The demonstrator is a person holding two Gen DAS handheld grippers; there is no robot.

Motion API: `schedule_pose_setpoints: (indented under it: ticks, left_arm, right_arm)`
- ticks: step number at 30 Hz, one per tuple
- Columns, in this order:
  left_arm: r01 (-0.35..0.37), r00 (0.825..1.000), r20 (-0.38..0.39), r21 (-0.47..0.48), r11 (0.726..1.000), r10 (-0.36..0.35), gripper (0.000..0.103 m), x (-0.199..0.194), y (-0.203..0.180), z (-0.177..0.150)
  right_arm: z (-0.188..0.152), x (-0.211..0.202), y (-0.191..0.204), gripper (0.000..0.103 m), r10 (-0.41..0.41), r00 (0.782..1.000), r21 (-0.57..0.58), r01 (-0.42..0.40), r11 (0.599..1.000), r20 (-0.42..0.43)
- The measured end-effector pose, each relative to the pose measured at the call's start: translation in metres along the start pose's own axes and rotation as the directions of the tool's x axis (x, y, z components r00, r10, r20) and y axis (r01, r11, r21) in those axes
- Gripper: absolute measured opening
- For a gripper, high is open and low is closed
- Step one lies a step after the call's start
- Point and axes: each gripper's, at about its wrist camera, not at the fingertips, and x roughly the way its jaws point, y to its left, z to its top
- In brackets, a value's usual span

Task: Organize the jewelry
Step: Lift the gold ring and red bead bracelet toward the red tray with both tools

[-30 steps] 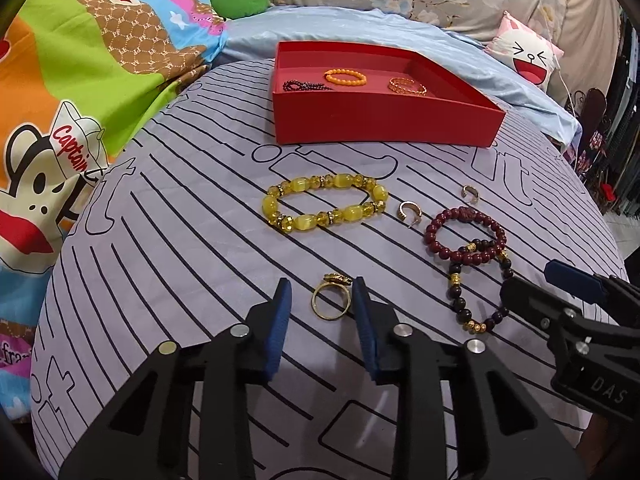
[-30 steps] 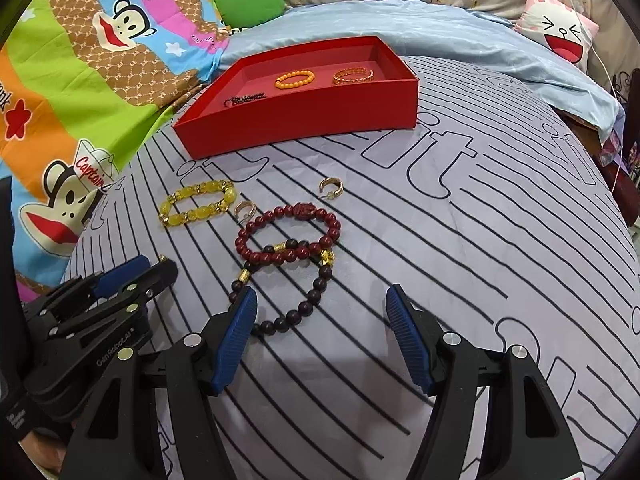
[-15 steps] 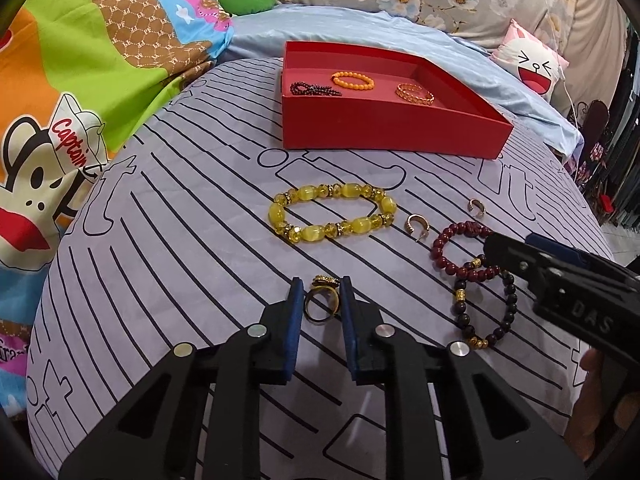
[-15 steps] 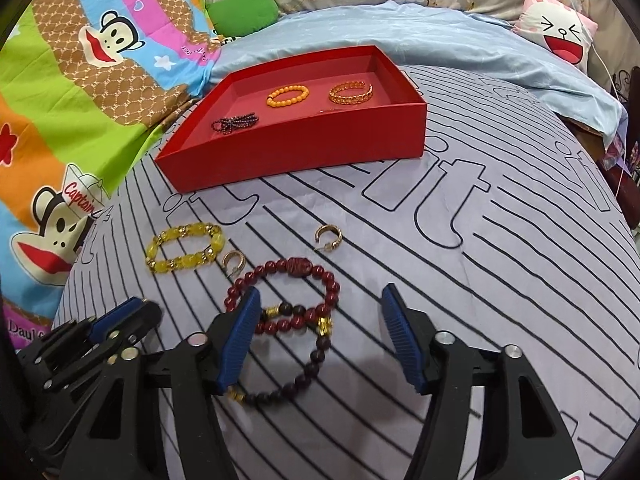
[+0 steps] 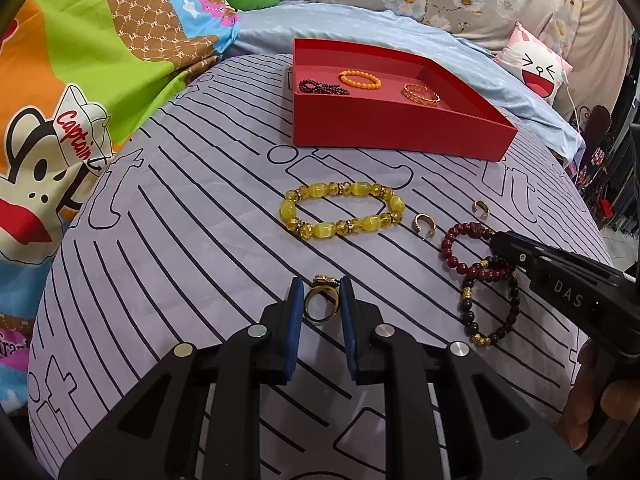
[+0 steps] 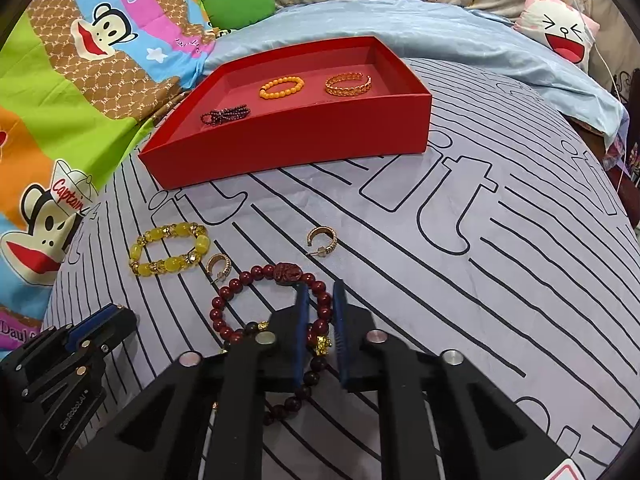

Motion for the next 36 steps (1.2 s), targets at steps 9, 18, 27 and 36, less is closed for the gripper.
schedule_pose_setpoints:
  ticks: [9,18,27,36]
  left_arm:
    - [0.001,1.0,0.017,0.014,1.0,-0.001,0.018,-0.009,-0.005,0.012]
    - [-0.01,0.998,0.057,0.045,0.999,0.007,0.018,-0.02,-0.017,0.048]
    - [-0.027,0.993,0.118,0.088,0.996,0.017,0.018,-0.022,-0.03,0.091]
    - [-0.025,0.988,0.156,0.087,0.996,0.011,0.018,-0.006,-0.033,0.147]
  right_arm:
    - [0.007,-0.022,-0.006,0.008,0.035,0.999,0.022,-0.036,0.999,0.041]
    - [0.038,-0.055,-0.001,0.008,0.036,0.991,-0.025,-0.033,0.999,0.13]
    - [0.082,-0.064,-0.005,0.008,0.054,0.982,-0.031,-0.049,0.998,0.182]
    - [0.138,-0.054,-0.009,0.008,0.101,0.973,-0.028,-0.097,0.995,0.206]
